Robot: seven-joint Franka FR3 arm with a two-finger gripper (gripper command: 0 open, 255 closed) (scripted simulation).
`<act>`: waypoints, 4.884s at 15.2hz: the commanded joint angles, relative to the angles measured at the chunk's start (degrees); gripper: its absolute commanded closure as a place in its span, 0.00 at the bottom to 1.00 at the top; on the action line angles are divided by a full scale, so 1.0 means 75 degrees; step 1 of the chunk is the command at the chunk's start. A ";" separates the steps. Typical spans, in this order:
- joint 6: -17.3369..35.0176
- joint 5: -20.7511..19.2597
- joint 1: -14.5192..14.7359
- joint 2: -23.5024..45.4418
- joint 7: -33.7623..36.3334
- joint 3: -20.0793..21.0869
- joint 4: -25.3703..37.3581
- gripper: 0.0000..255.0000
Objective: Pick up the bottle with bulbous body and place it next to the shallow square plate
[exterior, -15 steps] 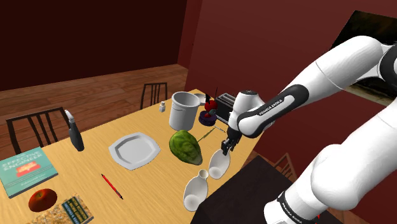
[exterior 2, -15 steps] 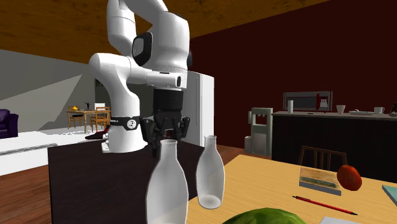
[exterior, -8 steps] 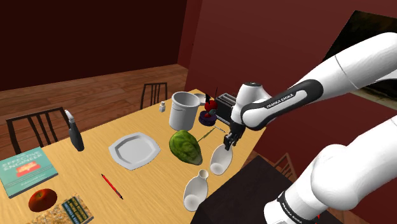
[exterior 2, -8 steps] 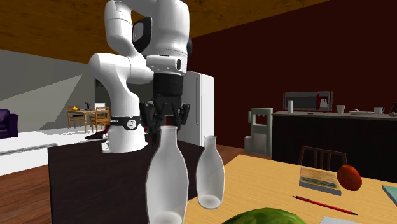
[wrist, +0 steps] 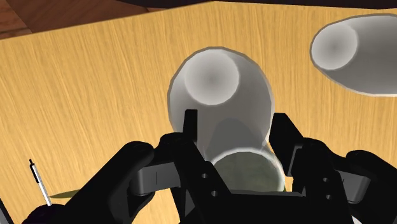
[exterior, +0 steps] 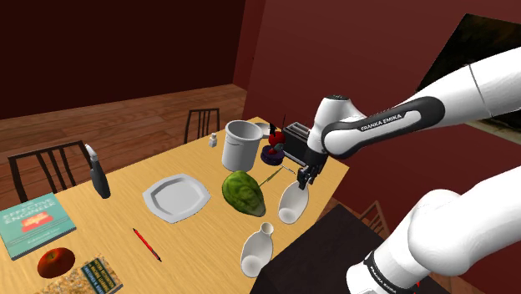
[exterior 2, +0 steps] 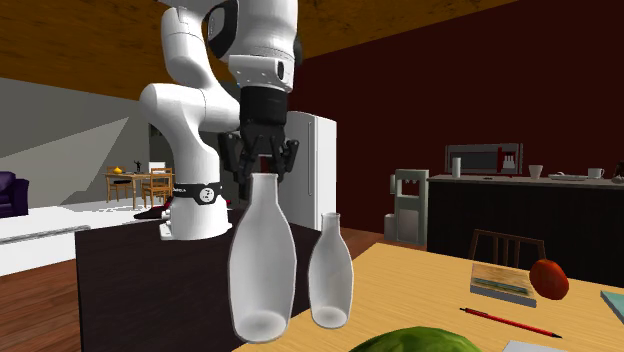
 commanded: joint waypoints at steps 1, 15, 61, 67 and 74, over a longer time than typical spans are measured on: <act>-0.0290 0.0011 0.0006 -0.0218 0.0007 0.0022 0.0069 1.00; -0.2120 0.0077 0.0015 -0.1288 -0.0035 0.0116 0.0831 1.00; -0.4973 0.0756 0.1050 0.3121 0.2085 0.1713 0.8037 1.00; -0.4915 0.0680 0.1204 0.3936 0.2355 0.1822 0.8787 1.00; -0.4215 0.0670 0.1200 0.3995 0.2365 0.1817 0.8145 1.00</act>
